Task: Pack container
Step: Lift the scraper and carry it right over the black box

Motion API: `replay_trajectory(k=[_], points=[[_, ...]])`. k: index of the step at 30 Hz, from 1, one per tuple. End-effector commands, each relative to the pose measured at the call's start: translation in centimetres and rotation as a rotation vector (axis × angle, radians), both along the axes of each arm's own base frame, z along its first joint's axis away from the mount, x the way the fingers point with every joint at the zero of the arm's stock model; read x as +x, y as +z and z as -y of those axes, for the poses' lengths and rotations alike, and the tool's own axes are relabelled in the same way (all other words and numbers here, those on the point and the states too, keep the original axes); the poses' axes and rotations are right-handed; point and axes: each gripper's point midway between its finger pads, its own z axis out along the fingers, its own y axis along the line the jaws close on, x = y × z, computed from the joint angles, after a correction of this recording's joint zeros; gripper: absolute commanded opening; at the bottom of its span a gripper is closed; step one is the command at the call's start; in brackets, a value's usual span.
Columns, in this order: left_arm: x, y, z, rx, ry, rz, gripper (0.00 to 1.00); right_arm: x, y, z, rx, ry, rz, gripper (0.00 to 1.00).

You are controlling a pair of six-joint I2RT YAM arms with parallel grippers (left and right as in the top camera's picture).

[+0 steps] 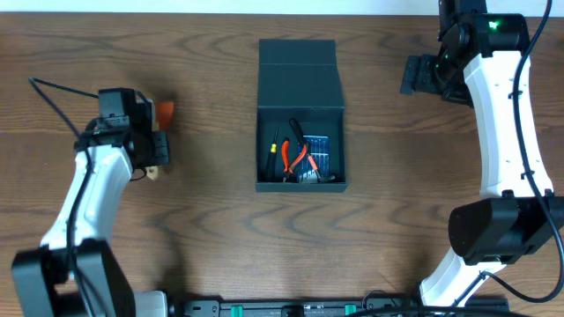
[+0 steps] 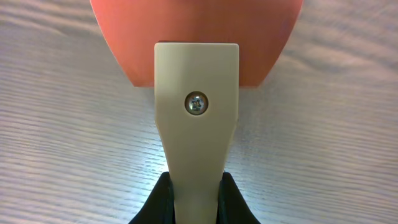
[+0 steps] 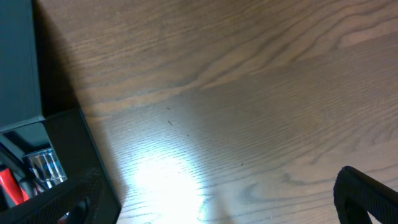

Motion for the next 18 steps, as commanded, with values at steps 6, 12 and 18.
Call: replay_trajectory(k=[6,12,18], points=[[0.2,5.8,1.5,-0.033,-0.029,0.174,0.06,0.1,0.8,0.2,-0.005,-0.017,0.025,0.99],[0.1,7.9,4.3,-0.052,-0.114,0.237,0.06,0.1,0.8,0.2,-0.005,-0.017,0.025,0.99],[-0.3,8.6,8.5,-0.034,-0.291,0.257,0.05,0.1,0.8,0.2,-0.005,-0.017,0.025,0.99]])
